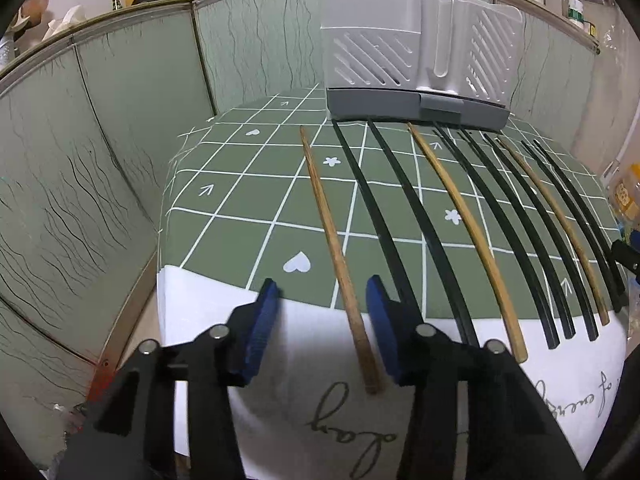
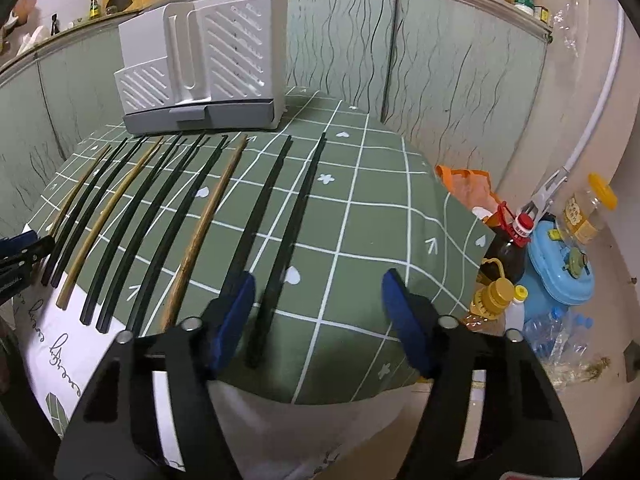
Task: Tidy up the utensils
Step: 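Close the left tool on a wooden chopstick while the right tool grasps a black chopstick, then lift the wooden chopstick with the left tool while the right tool lifts a black chopstick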
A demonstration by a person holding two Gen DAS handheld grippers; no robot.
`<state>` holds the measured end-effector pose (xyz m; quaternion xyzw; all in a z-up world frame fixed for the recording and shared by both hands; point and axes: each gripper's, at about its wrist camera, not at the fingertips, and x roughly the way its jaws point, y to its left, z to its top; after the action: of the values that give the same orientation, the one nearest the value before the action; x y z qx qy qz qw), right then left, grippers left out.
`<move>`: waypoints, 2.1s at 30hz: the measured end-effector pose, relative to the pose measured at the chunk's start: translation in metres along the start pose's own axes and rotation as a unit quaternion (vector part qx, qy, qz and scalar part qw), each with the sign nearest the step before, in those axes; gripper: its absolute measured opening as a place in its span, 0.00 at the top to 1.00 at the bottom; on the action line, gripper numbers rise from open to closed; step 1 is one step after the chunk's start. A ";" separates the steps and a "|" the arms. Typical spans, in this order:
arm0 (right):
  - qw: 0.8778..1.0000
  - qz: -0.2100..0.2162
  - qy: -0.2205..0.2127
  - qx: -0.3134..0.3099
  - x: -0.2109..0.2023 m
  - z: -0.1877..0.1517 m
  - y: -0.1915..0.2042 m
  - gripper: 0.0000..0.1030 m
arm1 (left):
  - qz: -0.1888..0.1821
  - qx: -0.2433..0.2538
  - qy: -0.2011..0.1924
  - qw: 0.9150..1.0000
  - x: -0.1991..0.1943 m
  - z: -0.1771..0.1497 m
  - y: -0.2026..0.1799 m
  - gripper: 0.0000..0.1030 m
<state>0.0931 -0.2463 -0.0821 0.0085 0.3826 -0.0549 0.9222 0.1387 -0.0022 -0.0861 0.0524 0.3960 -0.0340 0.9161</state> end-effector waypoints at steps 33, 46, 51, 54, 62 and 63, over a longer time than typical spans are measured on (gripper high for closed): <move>0.999 0.029 -0.007 0.017 -0.020 0.001 0.009 0.94 | -0.046 -0.044 -0.027 0.998 -0.025 -0.004 0.018 0.92; 0.998 0.041 -0.054 0.014 -0.078 0.018 -0.001 0.94 | -0.063 -0.044 -0.080 0.994 -0.094 0.007 0.039 0.92; 0.996 0.042 -0.076 0.007 -0.098 0.031 -0.003 0.94 | -0.072 -0.032 -0.094 0.993 -0.113 0.016 0.040 0.92; 0.996 0.047 -0.080 0.010 -0.106 0.036 -0.006 0.94 | -0.072 -0.026 -0.099 0.992 -0.120 0.022 0.038 0.92; 0.994 0.063 -0.086 0.014 -0.119 0.057 -0.009 0.94 | -0.077 -0.023 -0.110 0.991 -0.137 0.041 0.043 0.92; 0.994 0.065 -0.086 0.014 -0.120 0.060 -0.009 0.94 | -0.079 -0.025 -0.110 0.990 -0.138 0.044 0.045 0.92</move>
<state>0.0506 -0.2471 0.0454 0.0410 0.2994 -0.0006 0.9532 0.0808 0.0395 0.0471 -0.0058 0.2966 -0.1025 0.9495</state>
